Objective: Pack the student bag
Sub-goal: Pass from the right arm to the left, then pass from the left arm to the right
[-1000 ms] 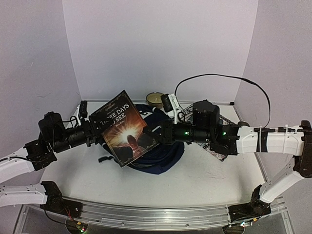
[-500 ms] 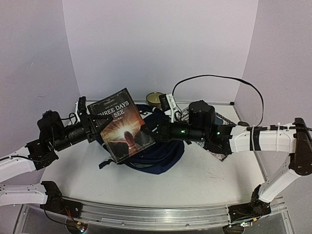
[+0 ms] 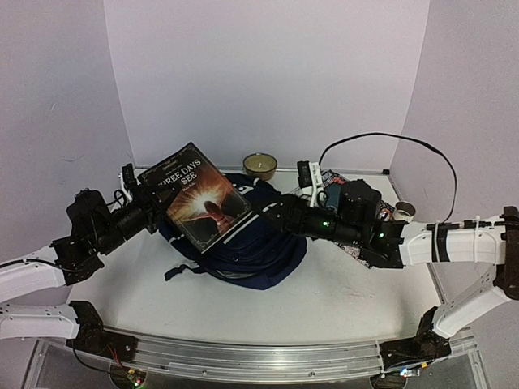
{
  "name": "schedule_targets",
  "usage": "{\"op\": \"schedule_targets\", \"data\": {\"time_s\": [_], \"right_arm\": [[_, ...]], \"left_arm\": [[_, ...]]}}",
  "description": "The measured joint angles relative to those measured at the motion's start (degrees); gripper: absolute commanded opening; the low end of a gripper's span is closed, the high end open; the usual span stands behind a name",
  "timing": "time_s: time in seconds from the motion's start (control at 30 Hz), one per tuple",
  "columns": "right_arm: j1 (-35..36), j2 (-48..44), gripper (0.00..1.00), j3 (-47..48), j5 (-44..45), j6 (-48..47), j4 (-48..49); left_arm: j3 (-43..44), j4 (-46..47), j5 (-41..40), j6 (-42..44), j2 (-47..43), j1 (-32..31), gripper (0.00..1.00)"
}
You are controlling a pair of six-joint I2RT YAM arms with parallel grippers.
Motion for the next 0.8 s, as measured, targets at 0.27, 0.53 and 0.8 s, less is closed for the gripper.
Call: {"op": "schedule_targets", "data": {"time_s": [0.27,0.53,0.8], "right_arm": [[-0.2,1.5,0.98,-3.5,-0.2,7.8,10.1],[-0.1,12.2,0.98,-2.0,-6.5,15.2,20.2],[-0.7,15.6,0.90,2.2,-10.1,18.0,21.5]], "left_arm": [[-0.3,8.0,-2.5,-3.0,6.5,0.0,0.00],[0.3,13.5,-2.4,-4.4,12.1,-0.1,0.00],[1.0,16.7,-2.0,-5.5,13.5,-0.7,0.00]]}}
